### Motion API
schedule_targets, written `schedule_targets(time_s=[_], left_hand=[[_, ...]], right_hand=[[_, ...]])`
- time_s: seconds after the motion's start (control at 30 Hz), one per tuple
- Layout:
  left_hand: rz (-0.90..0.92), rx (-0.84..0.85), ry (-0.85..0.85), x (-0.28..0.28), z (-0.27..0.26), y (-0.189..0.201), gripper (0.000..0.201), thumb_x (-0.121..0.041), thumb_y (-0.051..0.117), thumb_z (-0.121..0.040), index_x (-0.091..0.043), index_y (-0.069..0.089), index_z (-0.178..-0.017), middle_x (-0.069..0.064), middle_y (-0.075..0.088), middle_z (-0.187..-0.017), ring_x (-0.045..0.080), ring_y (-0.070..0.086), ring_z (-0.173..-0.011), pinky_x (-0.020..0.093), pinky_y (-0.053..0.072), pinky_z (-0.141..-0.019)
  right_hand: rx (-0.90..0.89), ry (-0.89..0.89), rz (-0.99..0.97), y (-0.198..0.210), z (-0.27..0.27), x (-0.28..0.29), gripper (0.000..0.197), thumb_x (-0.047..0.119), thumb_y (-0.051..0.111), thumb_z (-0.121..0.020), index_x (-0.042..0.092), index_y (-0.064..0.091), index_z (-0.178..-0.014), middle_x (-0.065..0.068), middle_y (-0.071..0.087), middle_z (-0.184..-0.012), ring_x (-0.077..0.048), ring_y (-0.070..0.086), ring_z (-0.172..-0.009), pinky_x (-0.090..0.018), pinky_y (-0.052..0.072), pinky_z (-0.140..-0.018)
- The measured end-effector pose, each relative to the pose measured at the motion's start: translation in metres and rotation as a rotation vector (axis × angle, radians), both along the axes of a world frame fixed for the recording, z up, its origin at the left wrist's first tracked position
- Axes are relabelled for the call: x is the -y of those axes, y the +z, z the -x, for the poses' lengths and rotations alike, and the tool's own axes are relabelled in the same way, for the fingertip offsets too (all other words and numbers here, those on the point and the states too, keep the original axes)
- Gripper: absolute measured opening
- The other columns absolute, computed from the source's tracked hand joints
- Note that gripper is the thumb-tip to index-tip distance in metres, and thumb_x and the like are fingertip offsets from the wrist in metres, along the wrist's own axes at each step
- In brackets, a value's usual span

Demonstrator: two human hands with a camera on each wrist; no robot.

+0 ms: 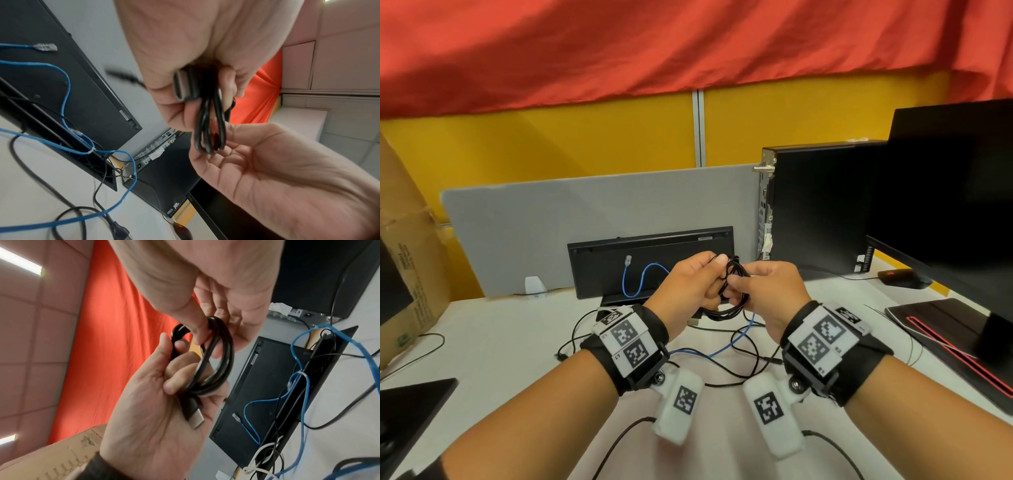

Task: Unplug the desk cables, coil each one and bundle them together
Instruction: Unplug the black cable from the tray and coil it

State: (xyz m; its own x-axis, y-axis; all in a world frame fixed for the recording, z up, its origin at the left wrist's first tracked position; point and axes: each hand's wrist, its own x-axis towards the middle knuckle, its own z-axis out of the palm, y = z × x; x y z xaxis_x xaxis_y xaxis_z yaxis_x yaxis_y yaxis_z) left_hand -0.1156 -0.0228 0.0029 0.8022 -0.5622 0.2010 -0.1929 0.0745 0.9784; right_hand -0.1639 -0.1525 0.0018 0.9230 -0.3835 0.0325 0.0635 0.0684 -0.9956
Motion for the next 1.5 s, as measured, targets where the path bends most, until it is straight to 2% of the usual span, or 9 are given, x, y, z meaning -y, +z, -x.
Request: schedule_targets(time_s=[0.37, 0.47, 0.63, 0.77, 0.93, 1.07, 1.17, 1.37, 1.5], left_hand=[[-0.117, 0.13, 0.092, -0.014, -0.012, -0.018, 0.026, -0.024, 0.04, -0.104, -0.016, 0.056, -0.084, -0.001, 0.054, -0.074, 0.003, 0.041, -0.047, 0.018, 0.031, -0.045], [-0.149, 0.197, 0.143, -0.009, -0.006, -0.023, 0.024, -0.018, 0.041, -0.103, -0.015, 0.057, -0.086, -0.003, 0.051, -0.07, 0.0, 0.041, -0.046, 0.013, 0.035, -0.043], [-0.183, 0.276, 0.262, -0.004, -0.007, -0.027, 0.024, -0.016, 0.042, -0.103, -0.018, 0.056, -0.084, 0.01, 0.052, -0.079, 0.021, 0.045, -0.063, 0.023, 0.038, -0.051], [-0.27, 0.365, 0.312, -0.005, -0.012, -0.028, 0.021, -0.018, 0.044, -0.102, -0.015, 0.058, -0.087, -0.001, 0.054, -0.075, 0.005, 0.049, -0.061, 0.023, 0.041, -0.063], [-0.374, 0.445, 0.327, -0.005, -0.014, -0.023, 0.022, -0.02, 0.043, -0.102, -0.007, 0.059, -0.096, 0.019, 0.058, -0.088, 0.029, 0.058, -0.08, 0.047, 0.053, -0.079], [-0.392, 0.421, 0.303, -0.011, -0.016, -0.017, 0.017, -0.019, 0.044, -0.102, -0.017, 0.057, -0.09, 0.008, 0.051, -0.081, 0.015, 0.057, -0.062, 0.014, 0.045, -0.05], [-0.406, 0.397, 0.307, -0.015, -0.017, -0.014, 0.023, -0.016, 0.046, -0.101, -0.021, 0.057, -0.081, 0.002, 0.056, -0.071, 0.009, 0.058, -0.054, 0.015, 0.042, -0.04], [-0.459, 0.336, 0.309, -0.02, -0.021, -0.01, 0.019, -0.018, 0.053, -0.098, -0.014, 0.067, -0.085, 0.011, 0.067, -0.085, 0.017, 0.061, -0.078, 0.032, 0.053, -0.076], [-0.438, 0.241, 0.376, -0.029, -0.026, -0.01, 0.02, -0.02, 0.057, -0.096, -0.005, 0.07, -0.09, 0.018, 0.068, -0.088, 0.029, 0.065, -0.081, 0.041, 0.059, -0.081]], right_hand=[[-0.052, 0.365, -0.461, 0.004, 0.009, 0.004, 0.026, 0.003, 0.05, -0.092, -0.006, 0.06, -0.114, -0.011, 0.059, -0.081, -0.015, 0.051, -0.062, -0.027, 0.048, -0.065], [-0.028, 0.319, -0.204, -0.003, 0.008, -0.005, 0.012, -0.005, 0.058, -0.084, -0.003, 0.066, -0.093, -0.008, 0.061, -0.069, -0.018, 0.054, -0.067, -0.031, 0.045, -0.066], [0.091, 0.113, 0.692, -0.011, 0.007, -0.005, 0.024, 0.001, 0.057, -0.081, 0.014, 0.069, -0.098, -0.002, 0.069, -0.084, -0.018, 0.063, -0.077, -0.03, 0.053, -0.073], [-0.055, 0.027, 0.887, -0.006, 0.008, 0.003, 0.012, 0.014, 0.063, -0.079, 0.006, 0.072, -0.077, -0.011, 0.071, -0.068, -0.025, 0.07, -0.063, -0.04, 0.06, -0.066], [-0.184, 0.078, 0.607, -0.004, 0.003, 0.011, 0.015, 0.0, 0.062, -0.084, -0.013, 0.068, -0.078, -0.015, 0.069, -0.056, -0.021, 0.069, -0.05, -0.037, 0.062, -0.06], [-0.144, 0.037, 0.346, -0.007, 0.004, 0.016, 0.009, 0.0, 0.072, -0.08, -0.004, 0.069, -0.072, -0.013, 0.067, -0.059, -0.015, 0.057, -0.044, -0.023, 0.052, -0.046], [-0.107, 0.022, 0.153, -0.01, 0.005, 0.017, 0.007, 0.0, 0.073, -0.079, -0.005, 0.07, -0.077, -0.012, 0.063, -0.062, -0.012, 0.048, -0.044, -0.019, 0.041, -0.042], [-0.126, 0.172, -0.273, -0.006, 0.004, 0.02, 0.005, 0.001, 0.057, -0.092, -0.002, 0.06, -0.089, -0.006, 0.05, -0.058, -0.011, 0.03, -0.044, -0.019, 0.029, -0.036], [-0.057, 0.242, 0.008, -0.005, 0.009, 0.027, 0.02, -0.005, 0.057, -0.089, 0.003, 0.073, -0.081, -0.007, 0.063, -0.067, -0.012, 0.041, -0.054, -0.018, 0.04, -0.047]])
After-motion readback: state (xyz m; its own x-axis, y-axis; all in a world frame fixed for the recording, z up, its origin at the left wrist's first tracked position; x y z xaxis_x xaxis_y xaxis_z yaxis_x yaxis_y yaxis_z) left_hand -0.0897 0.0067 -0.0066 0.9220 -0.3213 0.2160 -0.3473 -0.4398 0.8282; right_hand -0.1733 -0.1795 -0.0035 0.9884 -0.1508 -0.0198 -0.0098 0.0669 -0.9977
